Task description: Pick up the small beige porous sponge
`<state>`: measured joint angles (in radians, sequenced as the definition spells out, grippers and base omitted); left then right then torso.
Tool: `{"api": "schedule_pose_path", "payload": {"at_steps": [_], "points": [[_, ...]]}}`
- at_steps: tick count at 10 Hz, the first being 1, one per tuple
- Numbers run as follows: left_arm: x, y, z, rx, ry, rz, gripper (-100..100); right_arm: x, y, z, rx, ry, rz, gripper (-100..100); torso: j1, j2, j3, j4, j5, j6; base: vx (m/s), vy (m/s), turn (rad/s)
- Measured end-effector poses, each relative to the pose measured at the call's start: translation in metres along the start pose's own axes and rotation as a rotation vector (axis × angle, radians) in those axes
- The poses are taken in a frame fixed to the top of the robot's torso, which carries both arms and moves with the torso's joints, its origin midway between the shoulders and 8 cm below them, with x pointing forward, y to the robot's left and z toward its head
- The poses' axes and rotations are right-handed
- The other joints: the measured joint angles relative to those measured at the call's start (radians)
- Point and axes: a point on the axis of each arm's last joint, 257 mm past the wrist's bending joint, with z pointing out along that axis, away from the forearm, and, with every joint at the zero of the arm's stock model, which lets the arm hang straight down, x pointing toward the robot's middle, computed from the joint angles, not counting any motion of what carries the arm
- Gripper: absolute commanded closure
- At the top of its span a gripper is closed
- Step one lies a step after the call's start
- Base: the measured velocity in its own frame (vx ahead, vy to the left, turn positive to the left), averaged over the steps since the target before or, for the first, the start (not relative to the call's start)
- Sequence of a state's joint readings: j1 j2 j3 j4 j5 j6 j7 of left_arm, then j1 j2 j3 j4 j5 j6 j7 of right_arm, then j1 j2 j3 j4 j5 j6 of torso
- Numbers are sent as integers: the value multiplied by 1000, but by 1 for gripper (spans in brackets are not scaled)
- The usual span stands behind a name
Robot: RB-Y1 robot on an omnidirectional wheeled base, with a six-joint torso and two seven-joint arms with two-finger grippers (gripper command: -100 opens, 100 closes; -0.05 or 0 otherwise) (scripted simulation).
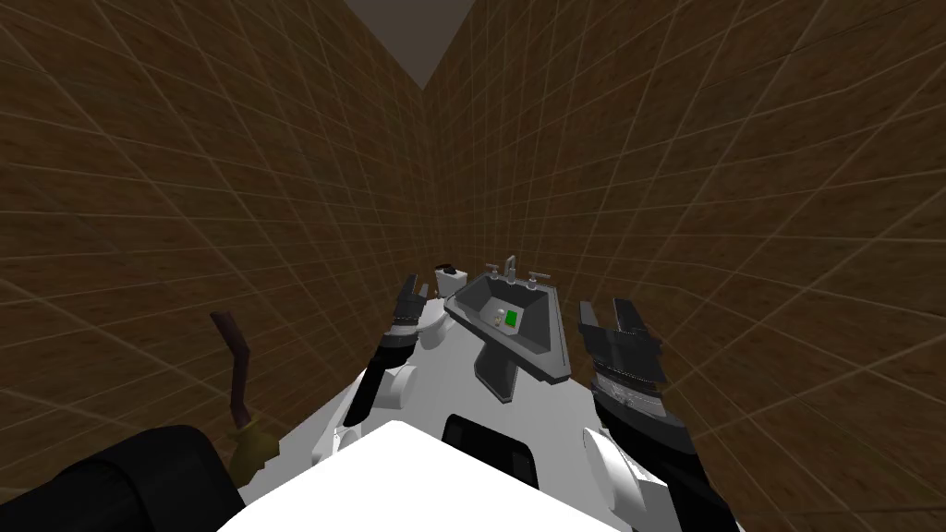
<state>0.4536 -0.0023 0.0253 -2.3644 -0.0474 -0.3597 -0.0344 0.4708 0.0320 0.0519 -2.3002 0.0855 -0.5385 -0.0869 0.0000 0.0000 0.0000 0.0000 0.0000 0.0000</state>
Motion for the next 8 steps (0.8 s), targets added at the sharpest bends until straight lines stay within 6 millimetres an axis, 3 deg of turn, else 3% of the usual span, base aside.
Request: {"api": "schedule_pose_path", "payload": {"at_steps": [8], "points": [[0,0,0,0,0,0,0,19,-24,-5,134,179,-156,-100,-2,-1,-1,0,0,0,10,-22,194]]}}
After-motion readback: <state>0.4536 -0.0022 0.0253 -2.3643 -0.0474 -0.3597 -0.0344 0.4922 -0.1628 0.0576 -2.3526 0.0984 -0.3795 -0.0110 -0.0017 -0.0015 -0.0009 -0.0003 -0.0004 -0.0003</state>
